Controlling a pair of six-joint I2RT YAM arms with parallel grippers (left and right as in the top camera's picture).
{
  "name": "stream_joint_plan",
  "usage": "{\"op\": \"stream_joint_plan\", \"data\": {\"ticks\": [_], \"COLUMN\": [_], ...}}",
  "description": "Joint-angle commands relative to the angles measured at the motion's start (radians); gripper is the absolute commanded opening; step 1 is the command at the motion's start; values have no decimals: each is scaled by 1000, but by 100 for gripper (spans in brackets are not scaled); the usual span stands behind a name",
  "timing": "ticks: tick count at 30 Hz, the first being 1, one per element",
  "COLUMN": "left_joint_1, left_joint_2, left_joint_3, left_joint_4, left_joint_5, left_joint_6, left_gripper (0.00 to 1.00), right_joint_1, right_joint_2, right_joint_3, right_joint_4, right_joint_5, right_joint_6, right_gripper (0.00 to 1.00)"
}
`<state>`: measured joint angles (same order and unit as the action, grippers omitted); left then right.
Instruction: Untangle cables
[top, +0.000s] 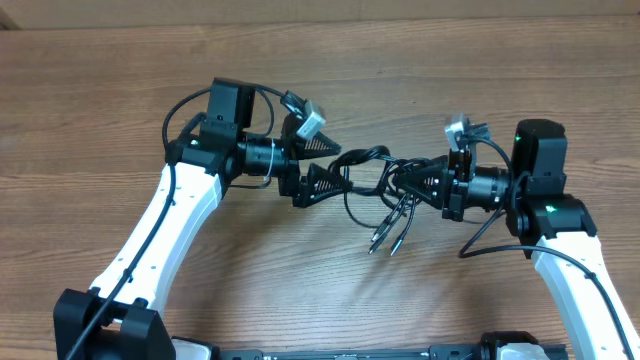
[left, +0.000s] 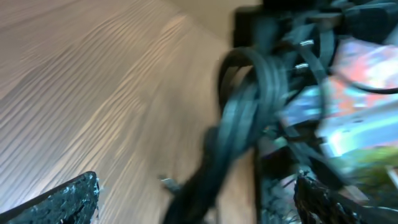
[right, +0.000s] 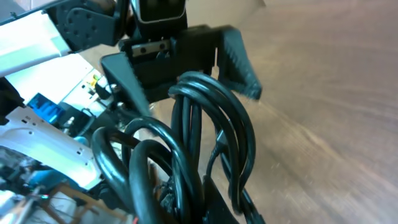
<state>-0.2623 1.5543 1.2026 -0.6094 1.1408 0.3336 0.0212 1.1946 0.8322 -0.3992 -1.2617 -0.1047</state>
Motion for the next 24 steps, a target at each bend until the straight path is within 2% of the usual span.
{"op": "stream_joint_plan", "data": {"ticks": [1,3,5,8,11,15,18,24], "left_joint_1": [-6,-6,-7,-8,-8,-8,-13,-50], "left_joint_2": [-5,-5,-5,-5,-5,-5,-5,-5], "left_joint_3": [3,3,3,3,3,3,3,3], "left_joint_4": [-30,-49,-72,-129,-193,-247,-286,-310], "left_joint_5": [-150,-149,-144,-95,-60,-60,-59,-69], "left_joint_6": [76,142,209,377,549,680,790,843], "left_gripper": [100,100,96,93,94,98,100,100], "right_joint_1": [1,5,11,26,46,89,143,242], "right_joint_2": [1,1,1,1,1,1,1,1], "right_joint_3": [26,26,25,25,25,25,24,24], "right_joint_4": [-60,-113,-156,-196,-204,-233,-266,-264], "right_joint_5": [29,65,95,121,145,229,253,269], "right_joint_6": [-1,-1,-1,-2,-1,-8,-96,-138], "right_gripper": [4,4,4,4,4,4,4,4]}}
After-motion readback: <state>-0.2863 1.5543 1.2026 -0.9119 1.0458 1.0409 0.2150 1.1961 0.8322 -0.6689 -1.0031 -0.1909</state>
